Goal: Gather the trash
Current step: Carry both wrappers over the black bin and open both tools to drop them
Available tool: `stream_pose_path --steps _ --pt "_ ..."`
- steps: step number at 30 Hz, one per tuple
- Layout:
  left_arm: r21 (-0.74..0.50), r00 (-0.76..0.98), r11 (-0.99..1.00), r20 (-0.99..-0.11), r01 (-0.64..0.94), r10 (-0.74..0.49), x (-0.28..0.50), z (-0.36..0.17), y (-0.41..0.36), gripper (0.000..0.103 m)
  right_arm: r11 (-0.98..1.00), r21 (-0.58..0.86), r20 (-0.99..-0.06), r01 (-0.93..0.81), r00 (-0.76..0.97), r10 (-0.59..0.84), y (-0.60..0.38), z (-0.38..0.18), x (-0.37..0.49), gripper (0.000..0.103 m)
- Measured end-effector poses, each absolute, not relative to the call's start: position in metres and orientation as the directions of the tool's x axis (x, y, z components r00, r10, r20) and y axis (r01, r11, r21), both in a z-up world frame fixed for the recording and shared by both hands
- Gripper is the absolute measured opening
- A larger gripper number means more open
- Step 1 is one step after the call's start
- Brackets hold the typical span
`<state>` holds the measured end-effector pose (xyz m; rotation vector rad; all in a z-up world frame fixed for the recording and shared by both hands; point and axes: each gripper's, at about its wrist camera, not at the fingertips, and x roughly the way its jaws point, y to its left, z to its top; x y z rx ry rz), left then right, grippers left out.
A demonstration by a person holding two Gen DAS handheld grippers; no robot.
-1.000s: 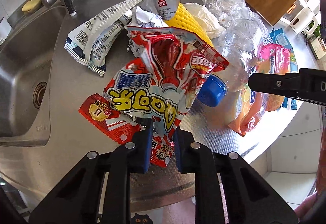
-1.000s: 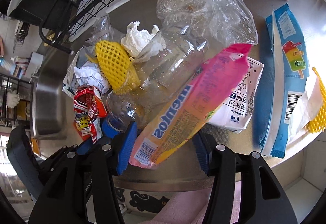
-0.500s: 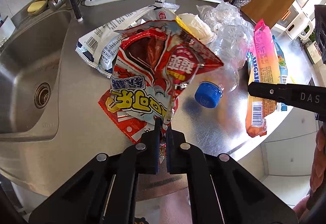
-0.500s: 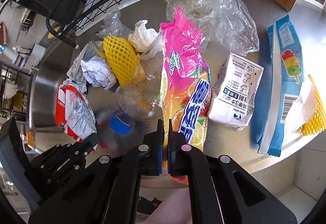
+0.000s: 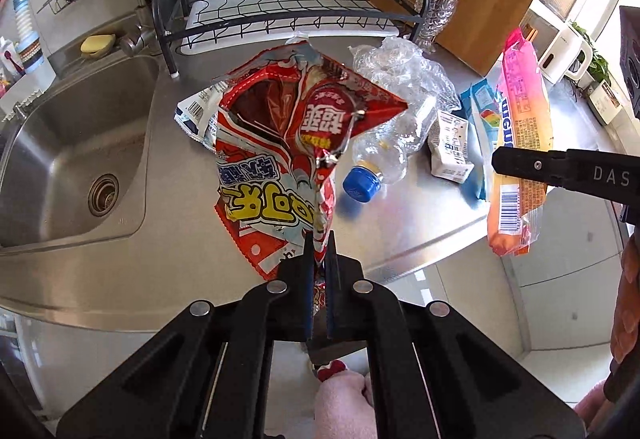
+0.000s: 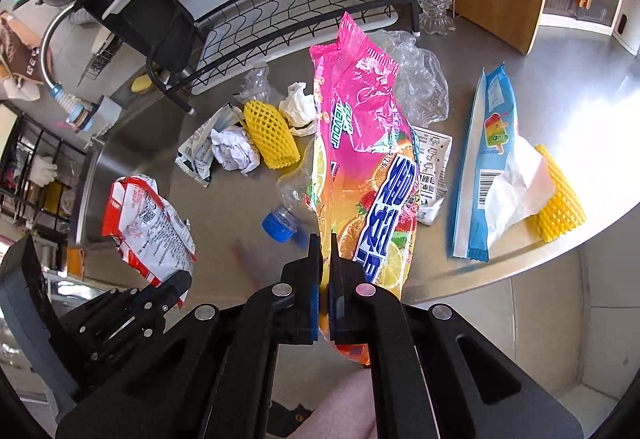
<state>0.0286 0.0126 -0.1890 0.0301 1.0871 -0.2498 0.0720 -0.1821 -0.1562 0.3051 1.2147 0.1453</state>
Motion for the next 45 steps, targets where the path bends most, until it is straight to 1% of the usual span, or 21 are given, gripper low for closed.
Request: stream_pose_path --steps 10,13,16,21,26,29,32,35,38,40,42,45 --pt "-0.113 0.475 0.979 -0.861 0.170 -0.182 -0.042 -0.171 -0.012 0.002 0.935 0.350 -0.867 -0.057 0.357 0.347 -0.200 -0.133 0.009 0.005" --pt "-0.122 0.470 0.979 -0.863 0.164 -0.187 -0.066 -0.177 -0.023 0.002 0.930 0.352 -0.865 -0.105 0.343 0.366 -0.200 -0.137 -0.015 0.005" --pt "-0.140 0.441 0.978 -0.876 0.155 -0.195 -0.088 -0.194 -0.031 0.002 0.920 0.368 -0.864 -0.134 0.317 0.391 -0.201 -0.154 -0.038 0.005" --pt "-0.170 0.352 0.977 -0.914 0.126 -0.204 -0.112 -0.242 -0.034 0.002 0.911 0.392 -0.883 -0.130 0.225 0.412 -0.200 -0.208 -0.067 0.005" --pt "-0.176 0.272 0.978 -0.941 0.110 -0.200 -0.123 -0.300 -0.031 0.002 0.912 0.395 -0.896 -0.111 0.170 0.409 -0.197 -0.267 -0.083 0.005" --pt "-0.196 0.237 0.975 -0.947 0.102 -0.215 -0.124 -0.334 -0.029 0.002 0.898 0.429 -0.887 -0.096 0.142 0.439 -0.195 -0.302 -0.087 0.005" --pt "-0.226 0.230 0.968 -0.942 0.108 -0.246 -0.123 -0.368 -0.028 0.002 0.899 0.427 -0.891 -0.094 0.124 0.437 -0.190 -0.336 -0.087 0.005" --pt "-0.228 0.211 0.967 -0.946 0.111 -0.247 -0.118 -0.408 -0.029 0.002 0.898 0.432 -0.891 -0.086 0.116 0.440 -0.187 -0.366 -0.084 0.005" --pt "-0.254 0.182 0.964 -0.947 0.085 -0.265 -0.112 -0.450 -0.025 0.002 0.902 0.425 -0.896 -0.080 0.102 0.432 -0.183 -0.398 -0.077 0.004" --pt "-0.269 0.166 0.960 -0.946 0.071 -0.277 -0.108 -0.477 -0.023 0.002 0.900 0.432 -0.897 -0.058 0.076 0.436 -0.181 -0.424 -0.072 0.004" --pt "-0.255 0.155 0.964 -0.952 0.080 -0.265 -0.104 -0.502 -0.022 0.002 0.897 0.440 -0.895 -0.038 0.057 0.442 -0.182 -0.449 -0.068 0.005" --pt "-0.281 0.116 0.957 -0.951 0.069 -0.288 -0.098 -0.537 -0.017 0.002 0.902 0.431 -0.902 -0.006 0.031 0.431 -0.183 -0.484 -0.064 0.005"
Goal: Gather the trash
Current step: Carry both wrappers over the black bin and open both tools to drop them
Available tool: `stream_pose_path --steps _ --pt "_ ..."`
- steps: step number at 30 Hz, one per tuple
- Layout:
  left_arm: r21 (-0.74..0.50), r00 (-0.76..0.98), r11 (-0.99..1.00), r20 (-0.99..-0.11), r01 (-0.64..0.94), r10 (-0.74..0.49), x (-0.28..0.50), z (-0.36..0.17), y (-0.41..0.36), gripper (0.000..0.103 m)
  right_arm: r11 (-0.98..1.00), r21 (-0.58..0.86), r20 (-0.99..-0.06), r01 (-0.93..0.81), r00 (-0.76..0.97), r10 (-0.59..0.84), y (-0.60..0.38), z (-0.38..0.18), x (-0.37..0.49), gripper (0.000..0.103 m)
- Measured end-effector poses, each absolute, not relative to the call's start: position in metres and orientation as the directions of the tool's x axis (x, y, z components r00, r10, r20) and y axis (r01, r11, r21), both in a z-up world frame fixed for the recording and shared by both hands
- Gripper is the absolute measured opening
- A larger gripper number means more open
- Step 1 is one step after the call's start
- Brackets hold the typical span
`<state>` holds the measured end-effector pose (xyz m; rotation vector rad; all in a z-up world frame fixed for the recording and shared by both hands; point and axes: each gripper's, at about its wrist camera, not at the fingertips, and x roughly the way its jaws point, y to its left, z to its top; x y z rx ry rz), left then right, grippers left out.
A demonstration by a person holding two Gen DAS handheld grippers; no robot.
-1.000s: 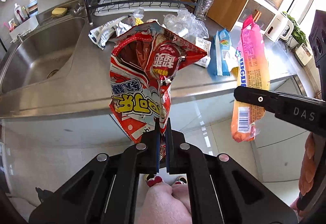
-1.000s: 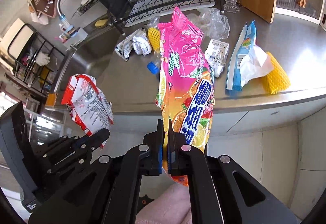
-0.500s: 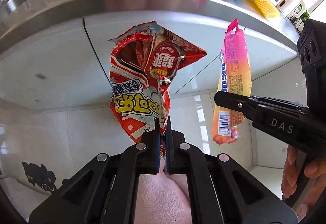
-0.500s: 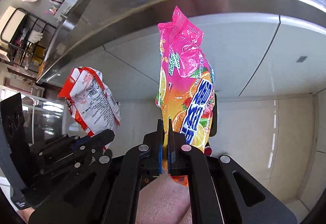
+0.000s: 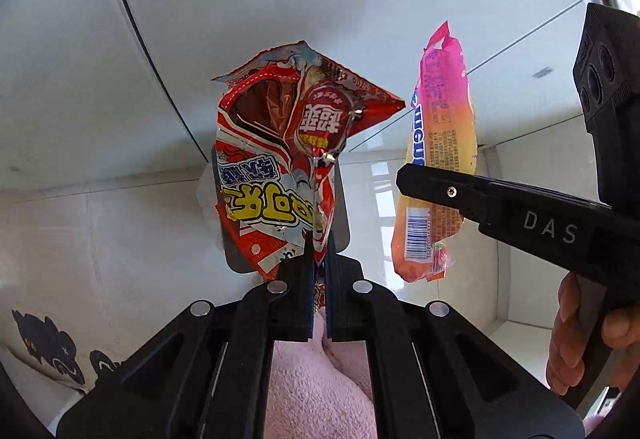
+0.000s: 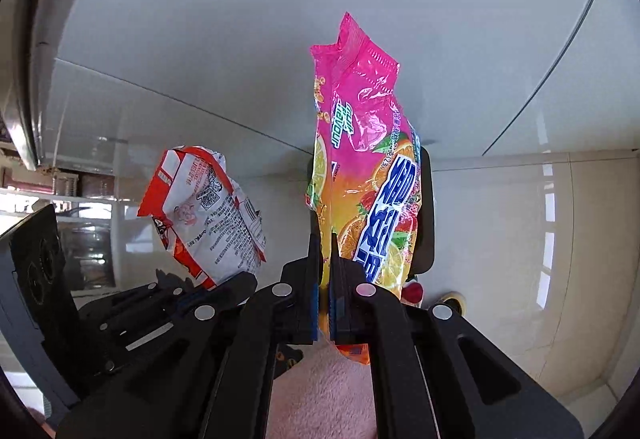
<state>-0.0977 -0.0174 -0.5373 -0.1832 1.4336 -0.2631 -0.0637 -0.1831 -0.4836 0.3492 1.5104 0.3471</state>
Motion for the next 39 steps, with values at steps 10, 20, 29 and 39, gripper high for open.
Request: stream_pose_path --steps 10,20,29,39 --pt "-0.326 0.046 0.945 -0.944 0.030 -0.327 -0.064 -0.599 -0.018 0.003 0.894 0.444 -0.895 0.052 -0.023 0.446 -0.179 -0.548 -0.051 0.008" --pt "-0.314 0.045 0.949 -0.948 0.038 -0.315 -0.057 -0.597 -0.015 0.026 0.877 0.439 -0.895 0.197 0.008 0.446 -0.183 -0.554 -0.040 0.062" --pt "-0.301 0.107 0.954 -0.948 0.001 -0.299 -0.073 -0.543 -0.005 0.081 0.898 0.401 -0.915 0.184 0.033 0.402 -0.190 -0.512 -0.038 0.092" --pt "-0.305 0.342 0.951 -0.888 0.060 -0.306 -0.059 -0.375 -0.003 0.095 0.930 0.366 -0.881 0.011 0.325 0.343 -0.235 -0.327 -0.048 0.100"
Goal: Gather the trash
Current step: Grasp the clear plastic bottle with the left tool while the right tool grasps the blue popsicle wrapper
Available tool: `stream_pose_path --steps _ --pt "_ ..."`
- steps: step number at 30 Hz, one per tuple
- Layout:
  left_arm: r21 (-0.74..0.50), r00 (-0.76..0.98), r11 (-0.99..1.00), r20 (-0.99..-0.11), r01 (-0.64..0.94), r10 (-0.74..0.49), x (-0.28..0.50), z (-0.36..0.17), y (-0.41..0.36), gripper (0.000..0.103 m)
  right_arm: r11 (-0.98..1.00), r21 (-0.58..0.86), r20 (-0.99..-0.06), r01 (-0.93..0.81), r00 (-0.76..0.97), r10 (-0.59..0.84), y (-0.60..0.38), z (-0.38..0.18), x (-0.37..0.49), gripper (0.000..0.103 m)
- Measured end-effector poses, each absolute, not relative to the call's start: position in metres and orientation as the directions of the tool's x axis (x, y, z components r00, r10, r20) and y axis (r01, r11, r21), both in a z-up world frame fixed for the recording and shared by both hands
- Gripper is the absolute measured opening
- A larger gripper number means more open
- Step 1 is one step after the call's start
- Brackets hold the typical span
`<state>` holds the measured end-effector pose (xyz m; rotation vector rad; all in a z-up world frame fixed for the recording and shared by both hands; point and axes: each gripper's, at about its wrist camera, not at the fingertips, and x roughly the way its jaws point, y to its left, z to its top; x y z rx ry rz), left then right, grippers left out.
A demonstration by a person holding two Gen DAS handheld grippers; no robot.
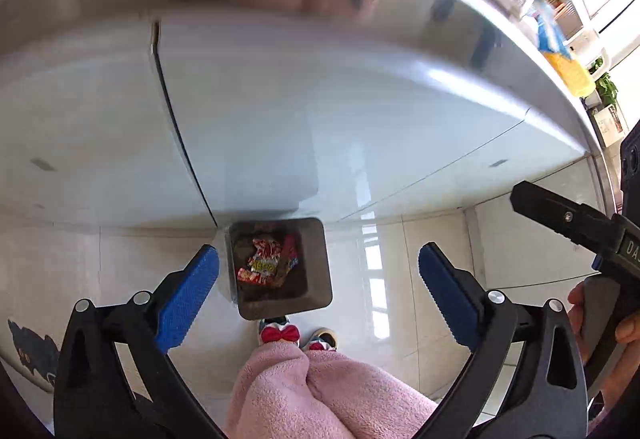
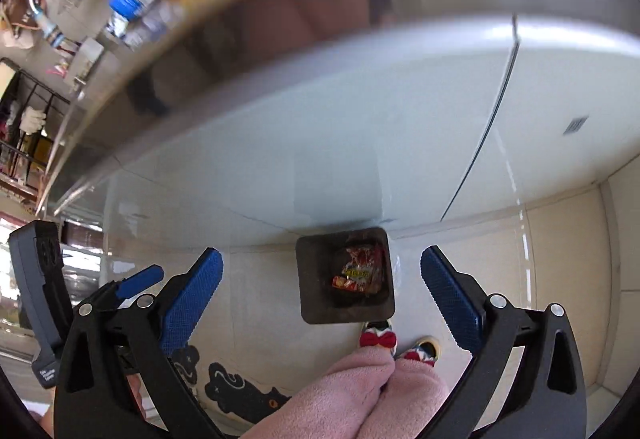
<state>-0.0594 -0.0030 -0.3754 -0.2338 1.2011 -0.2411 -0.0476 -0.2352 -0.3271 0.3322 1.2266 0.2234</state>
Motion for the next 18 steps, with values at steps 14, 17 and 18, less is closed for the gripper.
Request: stream_pose_path --steps 14,17,18 --pt "-0.191 0.544 0.950 -0.783 0.249 -0.300 0.010 -0.228 -0.019 0.095 0.926 0.372 -0.758 0.072 0.600 0.257 -0.298 -0.195 0.009 0.100" --pt "-0.190 0.545 0.944 -0.779 0.270 -0.312 0.026 -0.225 -0.021 0.095 0.923 0.375 -0.759 0.084 0.600 0.254 -0.298 -0.195 0.020 0.100" --pt "-0.189 0.544 0.943 -0.778 0.275 -0.314 0.034 -0.225 -0.023 0.095 0.923 0.376 -0.761 0.087 0.598 0.253 -0.295 -0.198 0.022 0.100"
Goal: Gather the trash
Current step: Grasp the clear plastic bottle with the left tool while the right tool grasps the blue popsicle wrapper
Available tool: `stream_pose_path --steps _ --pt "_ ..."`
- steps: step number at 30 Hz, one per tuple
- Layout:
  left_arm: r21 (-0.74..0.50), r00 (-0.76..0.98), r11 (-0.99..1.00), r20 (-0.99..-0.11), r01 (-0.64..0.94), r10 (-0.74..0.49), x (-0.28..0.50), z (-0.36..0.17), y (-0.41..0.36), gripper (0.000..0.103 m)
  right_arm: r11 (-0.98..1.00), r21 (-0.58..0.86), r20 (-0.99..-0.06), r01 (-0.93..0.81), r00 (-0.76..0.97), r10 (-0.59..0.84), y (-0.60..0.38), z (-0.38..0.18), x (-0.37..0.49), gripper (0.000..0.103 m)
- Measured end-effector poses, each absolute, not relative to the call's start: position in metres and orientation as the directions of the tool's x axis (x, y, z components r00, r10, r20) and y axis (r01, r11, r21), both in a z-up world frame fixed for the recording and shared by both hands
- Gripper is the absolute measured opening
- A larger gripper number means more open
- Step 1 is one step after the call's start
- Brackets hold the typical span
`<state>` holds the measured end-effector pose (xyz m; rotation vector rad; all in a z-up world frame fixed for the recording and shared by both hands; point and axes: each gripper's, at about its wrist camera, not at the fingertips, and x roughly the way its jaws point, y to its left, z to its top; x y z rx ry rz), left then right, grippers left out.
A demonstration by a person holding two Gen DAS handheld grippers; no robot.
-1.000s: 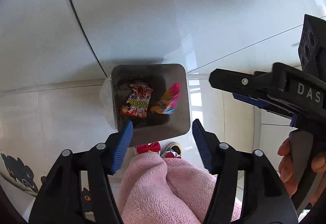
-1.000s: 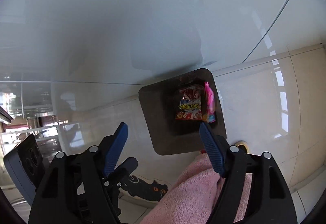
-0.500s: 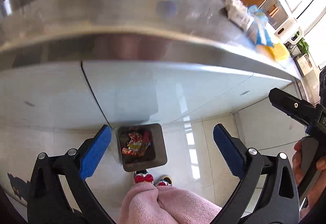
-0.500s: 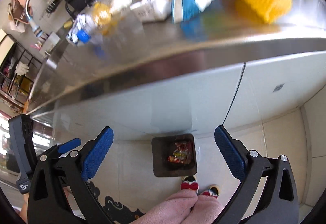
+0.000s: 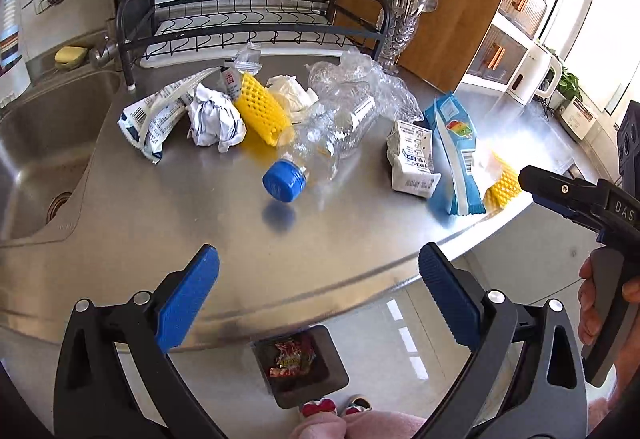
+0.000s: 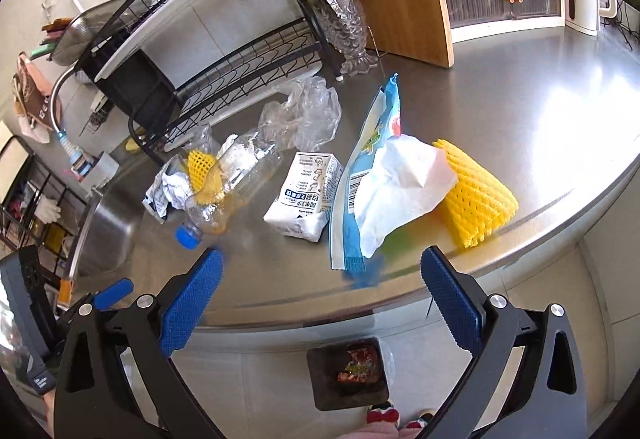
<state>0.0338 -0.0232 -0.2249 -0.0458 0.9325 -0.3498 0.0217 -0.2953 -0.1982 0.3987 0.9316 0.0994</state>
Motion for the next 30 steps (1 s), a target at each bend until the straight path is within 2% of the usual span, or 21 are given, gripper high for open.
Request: stream_pose_path --steps 5,7,10,18,23,30 --pt "-0.153 0.549 0.942 -0.780 0.298 -0.300 0.059 -0.234 -0.029 0.094 0.909 0.395 -0.788 0.131 0.558 0.262 -0.301 -0.212 0.036 0.097" --pt "-0.148 0.549 0.940 -0.779 0.307 -0.302 0.070 -0.236 -0.031 0.091 0.900 0.407 -0.806 0.159 0.526 0.272 -0.304 -0.222 0.043 0.090" --pt "-0.139 0.544 0.937 -0.783 0.320 -0.302 0.085 -0.240 -0.034 0.088 0.891 0.414 -0.822 0.185 0.497 0.279 -0.306 -0.235 0.050 0.086" --pt "-0.085 0.549 0.910 -0.773 0.406 -0.317 0.119 -0.234 -0.057 0.089 0.872 0.433 -0.824 0.229 0.491 0.281 -0.316 -0.249 0.062 0.085" --pt "-0.095 0.527 0.894 -0.779 0.438 -0.341 0.140 -0.238 -0.067 0.087 0.876 0.425 -0.832 0.228 0.480 0.279 -0.317 -0.254 0.071 0.074" --pt "-0.113 0.450 0.871 -0.820 0.478 -0.353 0.158 -0.257 -0.076 0.073 0.872 0.428 -0.836 0.235 0.469 0.284 -0.318 -0.261 0.081 0.067"
